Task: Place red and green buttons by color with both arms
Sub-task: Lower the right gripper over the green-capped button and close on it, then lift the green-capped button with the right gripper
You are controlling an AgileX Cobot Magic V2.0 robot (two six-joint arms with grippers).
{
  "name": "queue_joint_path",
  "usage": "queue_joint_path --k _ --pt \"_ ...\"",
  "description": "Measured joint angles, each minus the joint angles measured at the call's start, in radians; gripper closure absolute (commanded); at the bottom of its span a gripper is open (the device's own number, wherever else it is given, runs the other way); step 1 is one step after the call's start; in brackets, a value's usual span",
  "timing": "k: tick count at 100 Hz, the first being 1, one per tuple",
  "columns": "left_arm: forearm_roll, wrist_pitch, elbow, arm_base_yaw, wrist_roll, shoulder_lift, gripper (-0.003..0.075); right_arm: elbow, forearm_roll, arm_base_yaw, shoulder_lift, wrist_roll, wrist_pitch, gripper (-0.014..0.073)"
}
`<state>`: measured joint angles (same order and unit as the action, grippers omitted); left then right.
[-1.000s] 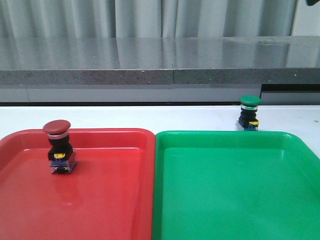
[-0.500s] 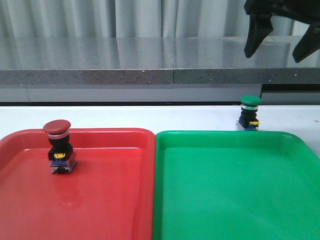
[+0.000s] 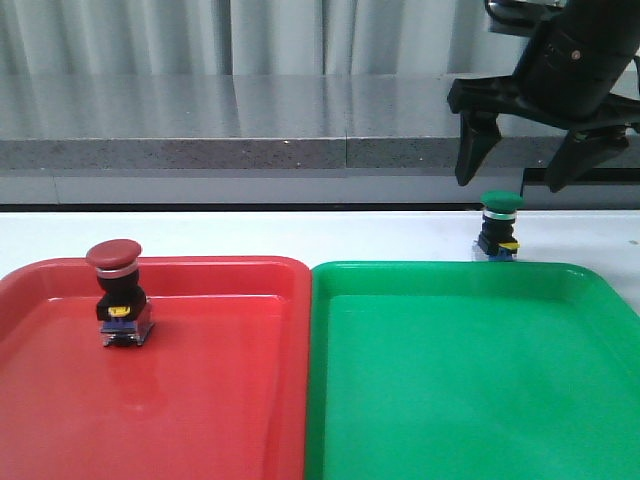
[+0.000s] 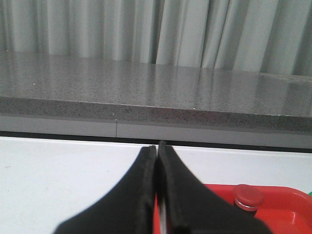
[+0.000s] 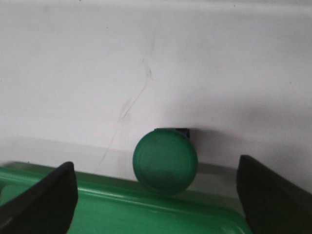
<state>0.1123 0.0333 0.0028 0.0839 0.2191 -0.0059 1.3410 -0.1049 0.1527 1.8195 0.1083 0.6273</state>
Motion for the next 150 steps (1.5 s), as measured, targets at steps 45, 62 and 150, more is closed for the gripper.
queue_joint_path --k 45,62,150 --pt "0.000 0.000 0.000 0.000 0.000 0.000 0.0739 0.007 0.000 0.000 0.070 0.000 -0.041 -0.0062" --pt "0.000 0.000 0.000 0.000 0.000 0.000 0.0740 0.009 0.000 0.000 0.074 0.000 -0.059 -0.0050" --pt "0.000 0.000 0.000 0.000 0.000 0.000 0.0739 0.074 0.000 0.000 0.073 0.000 0.041 0.0389"
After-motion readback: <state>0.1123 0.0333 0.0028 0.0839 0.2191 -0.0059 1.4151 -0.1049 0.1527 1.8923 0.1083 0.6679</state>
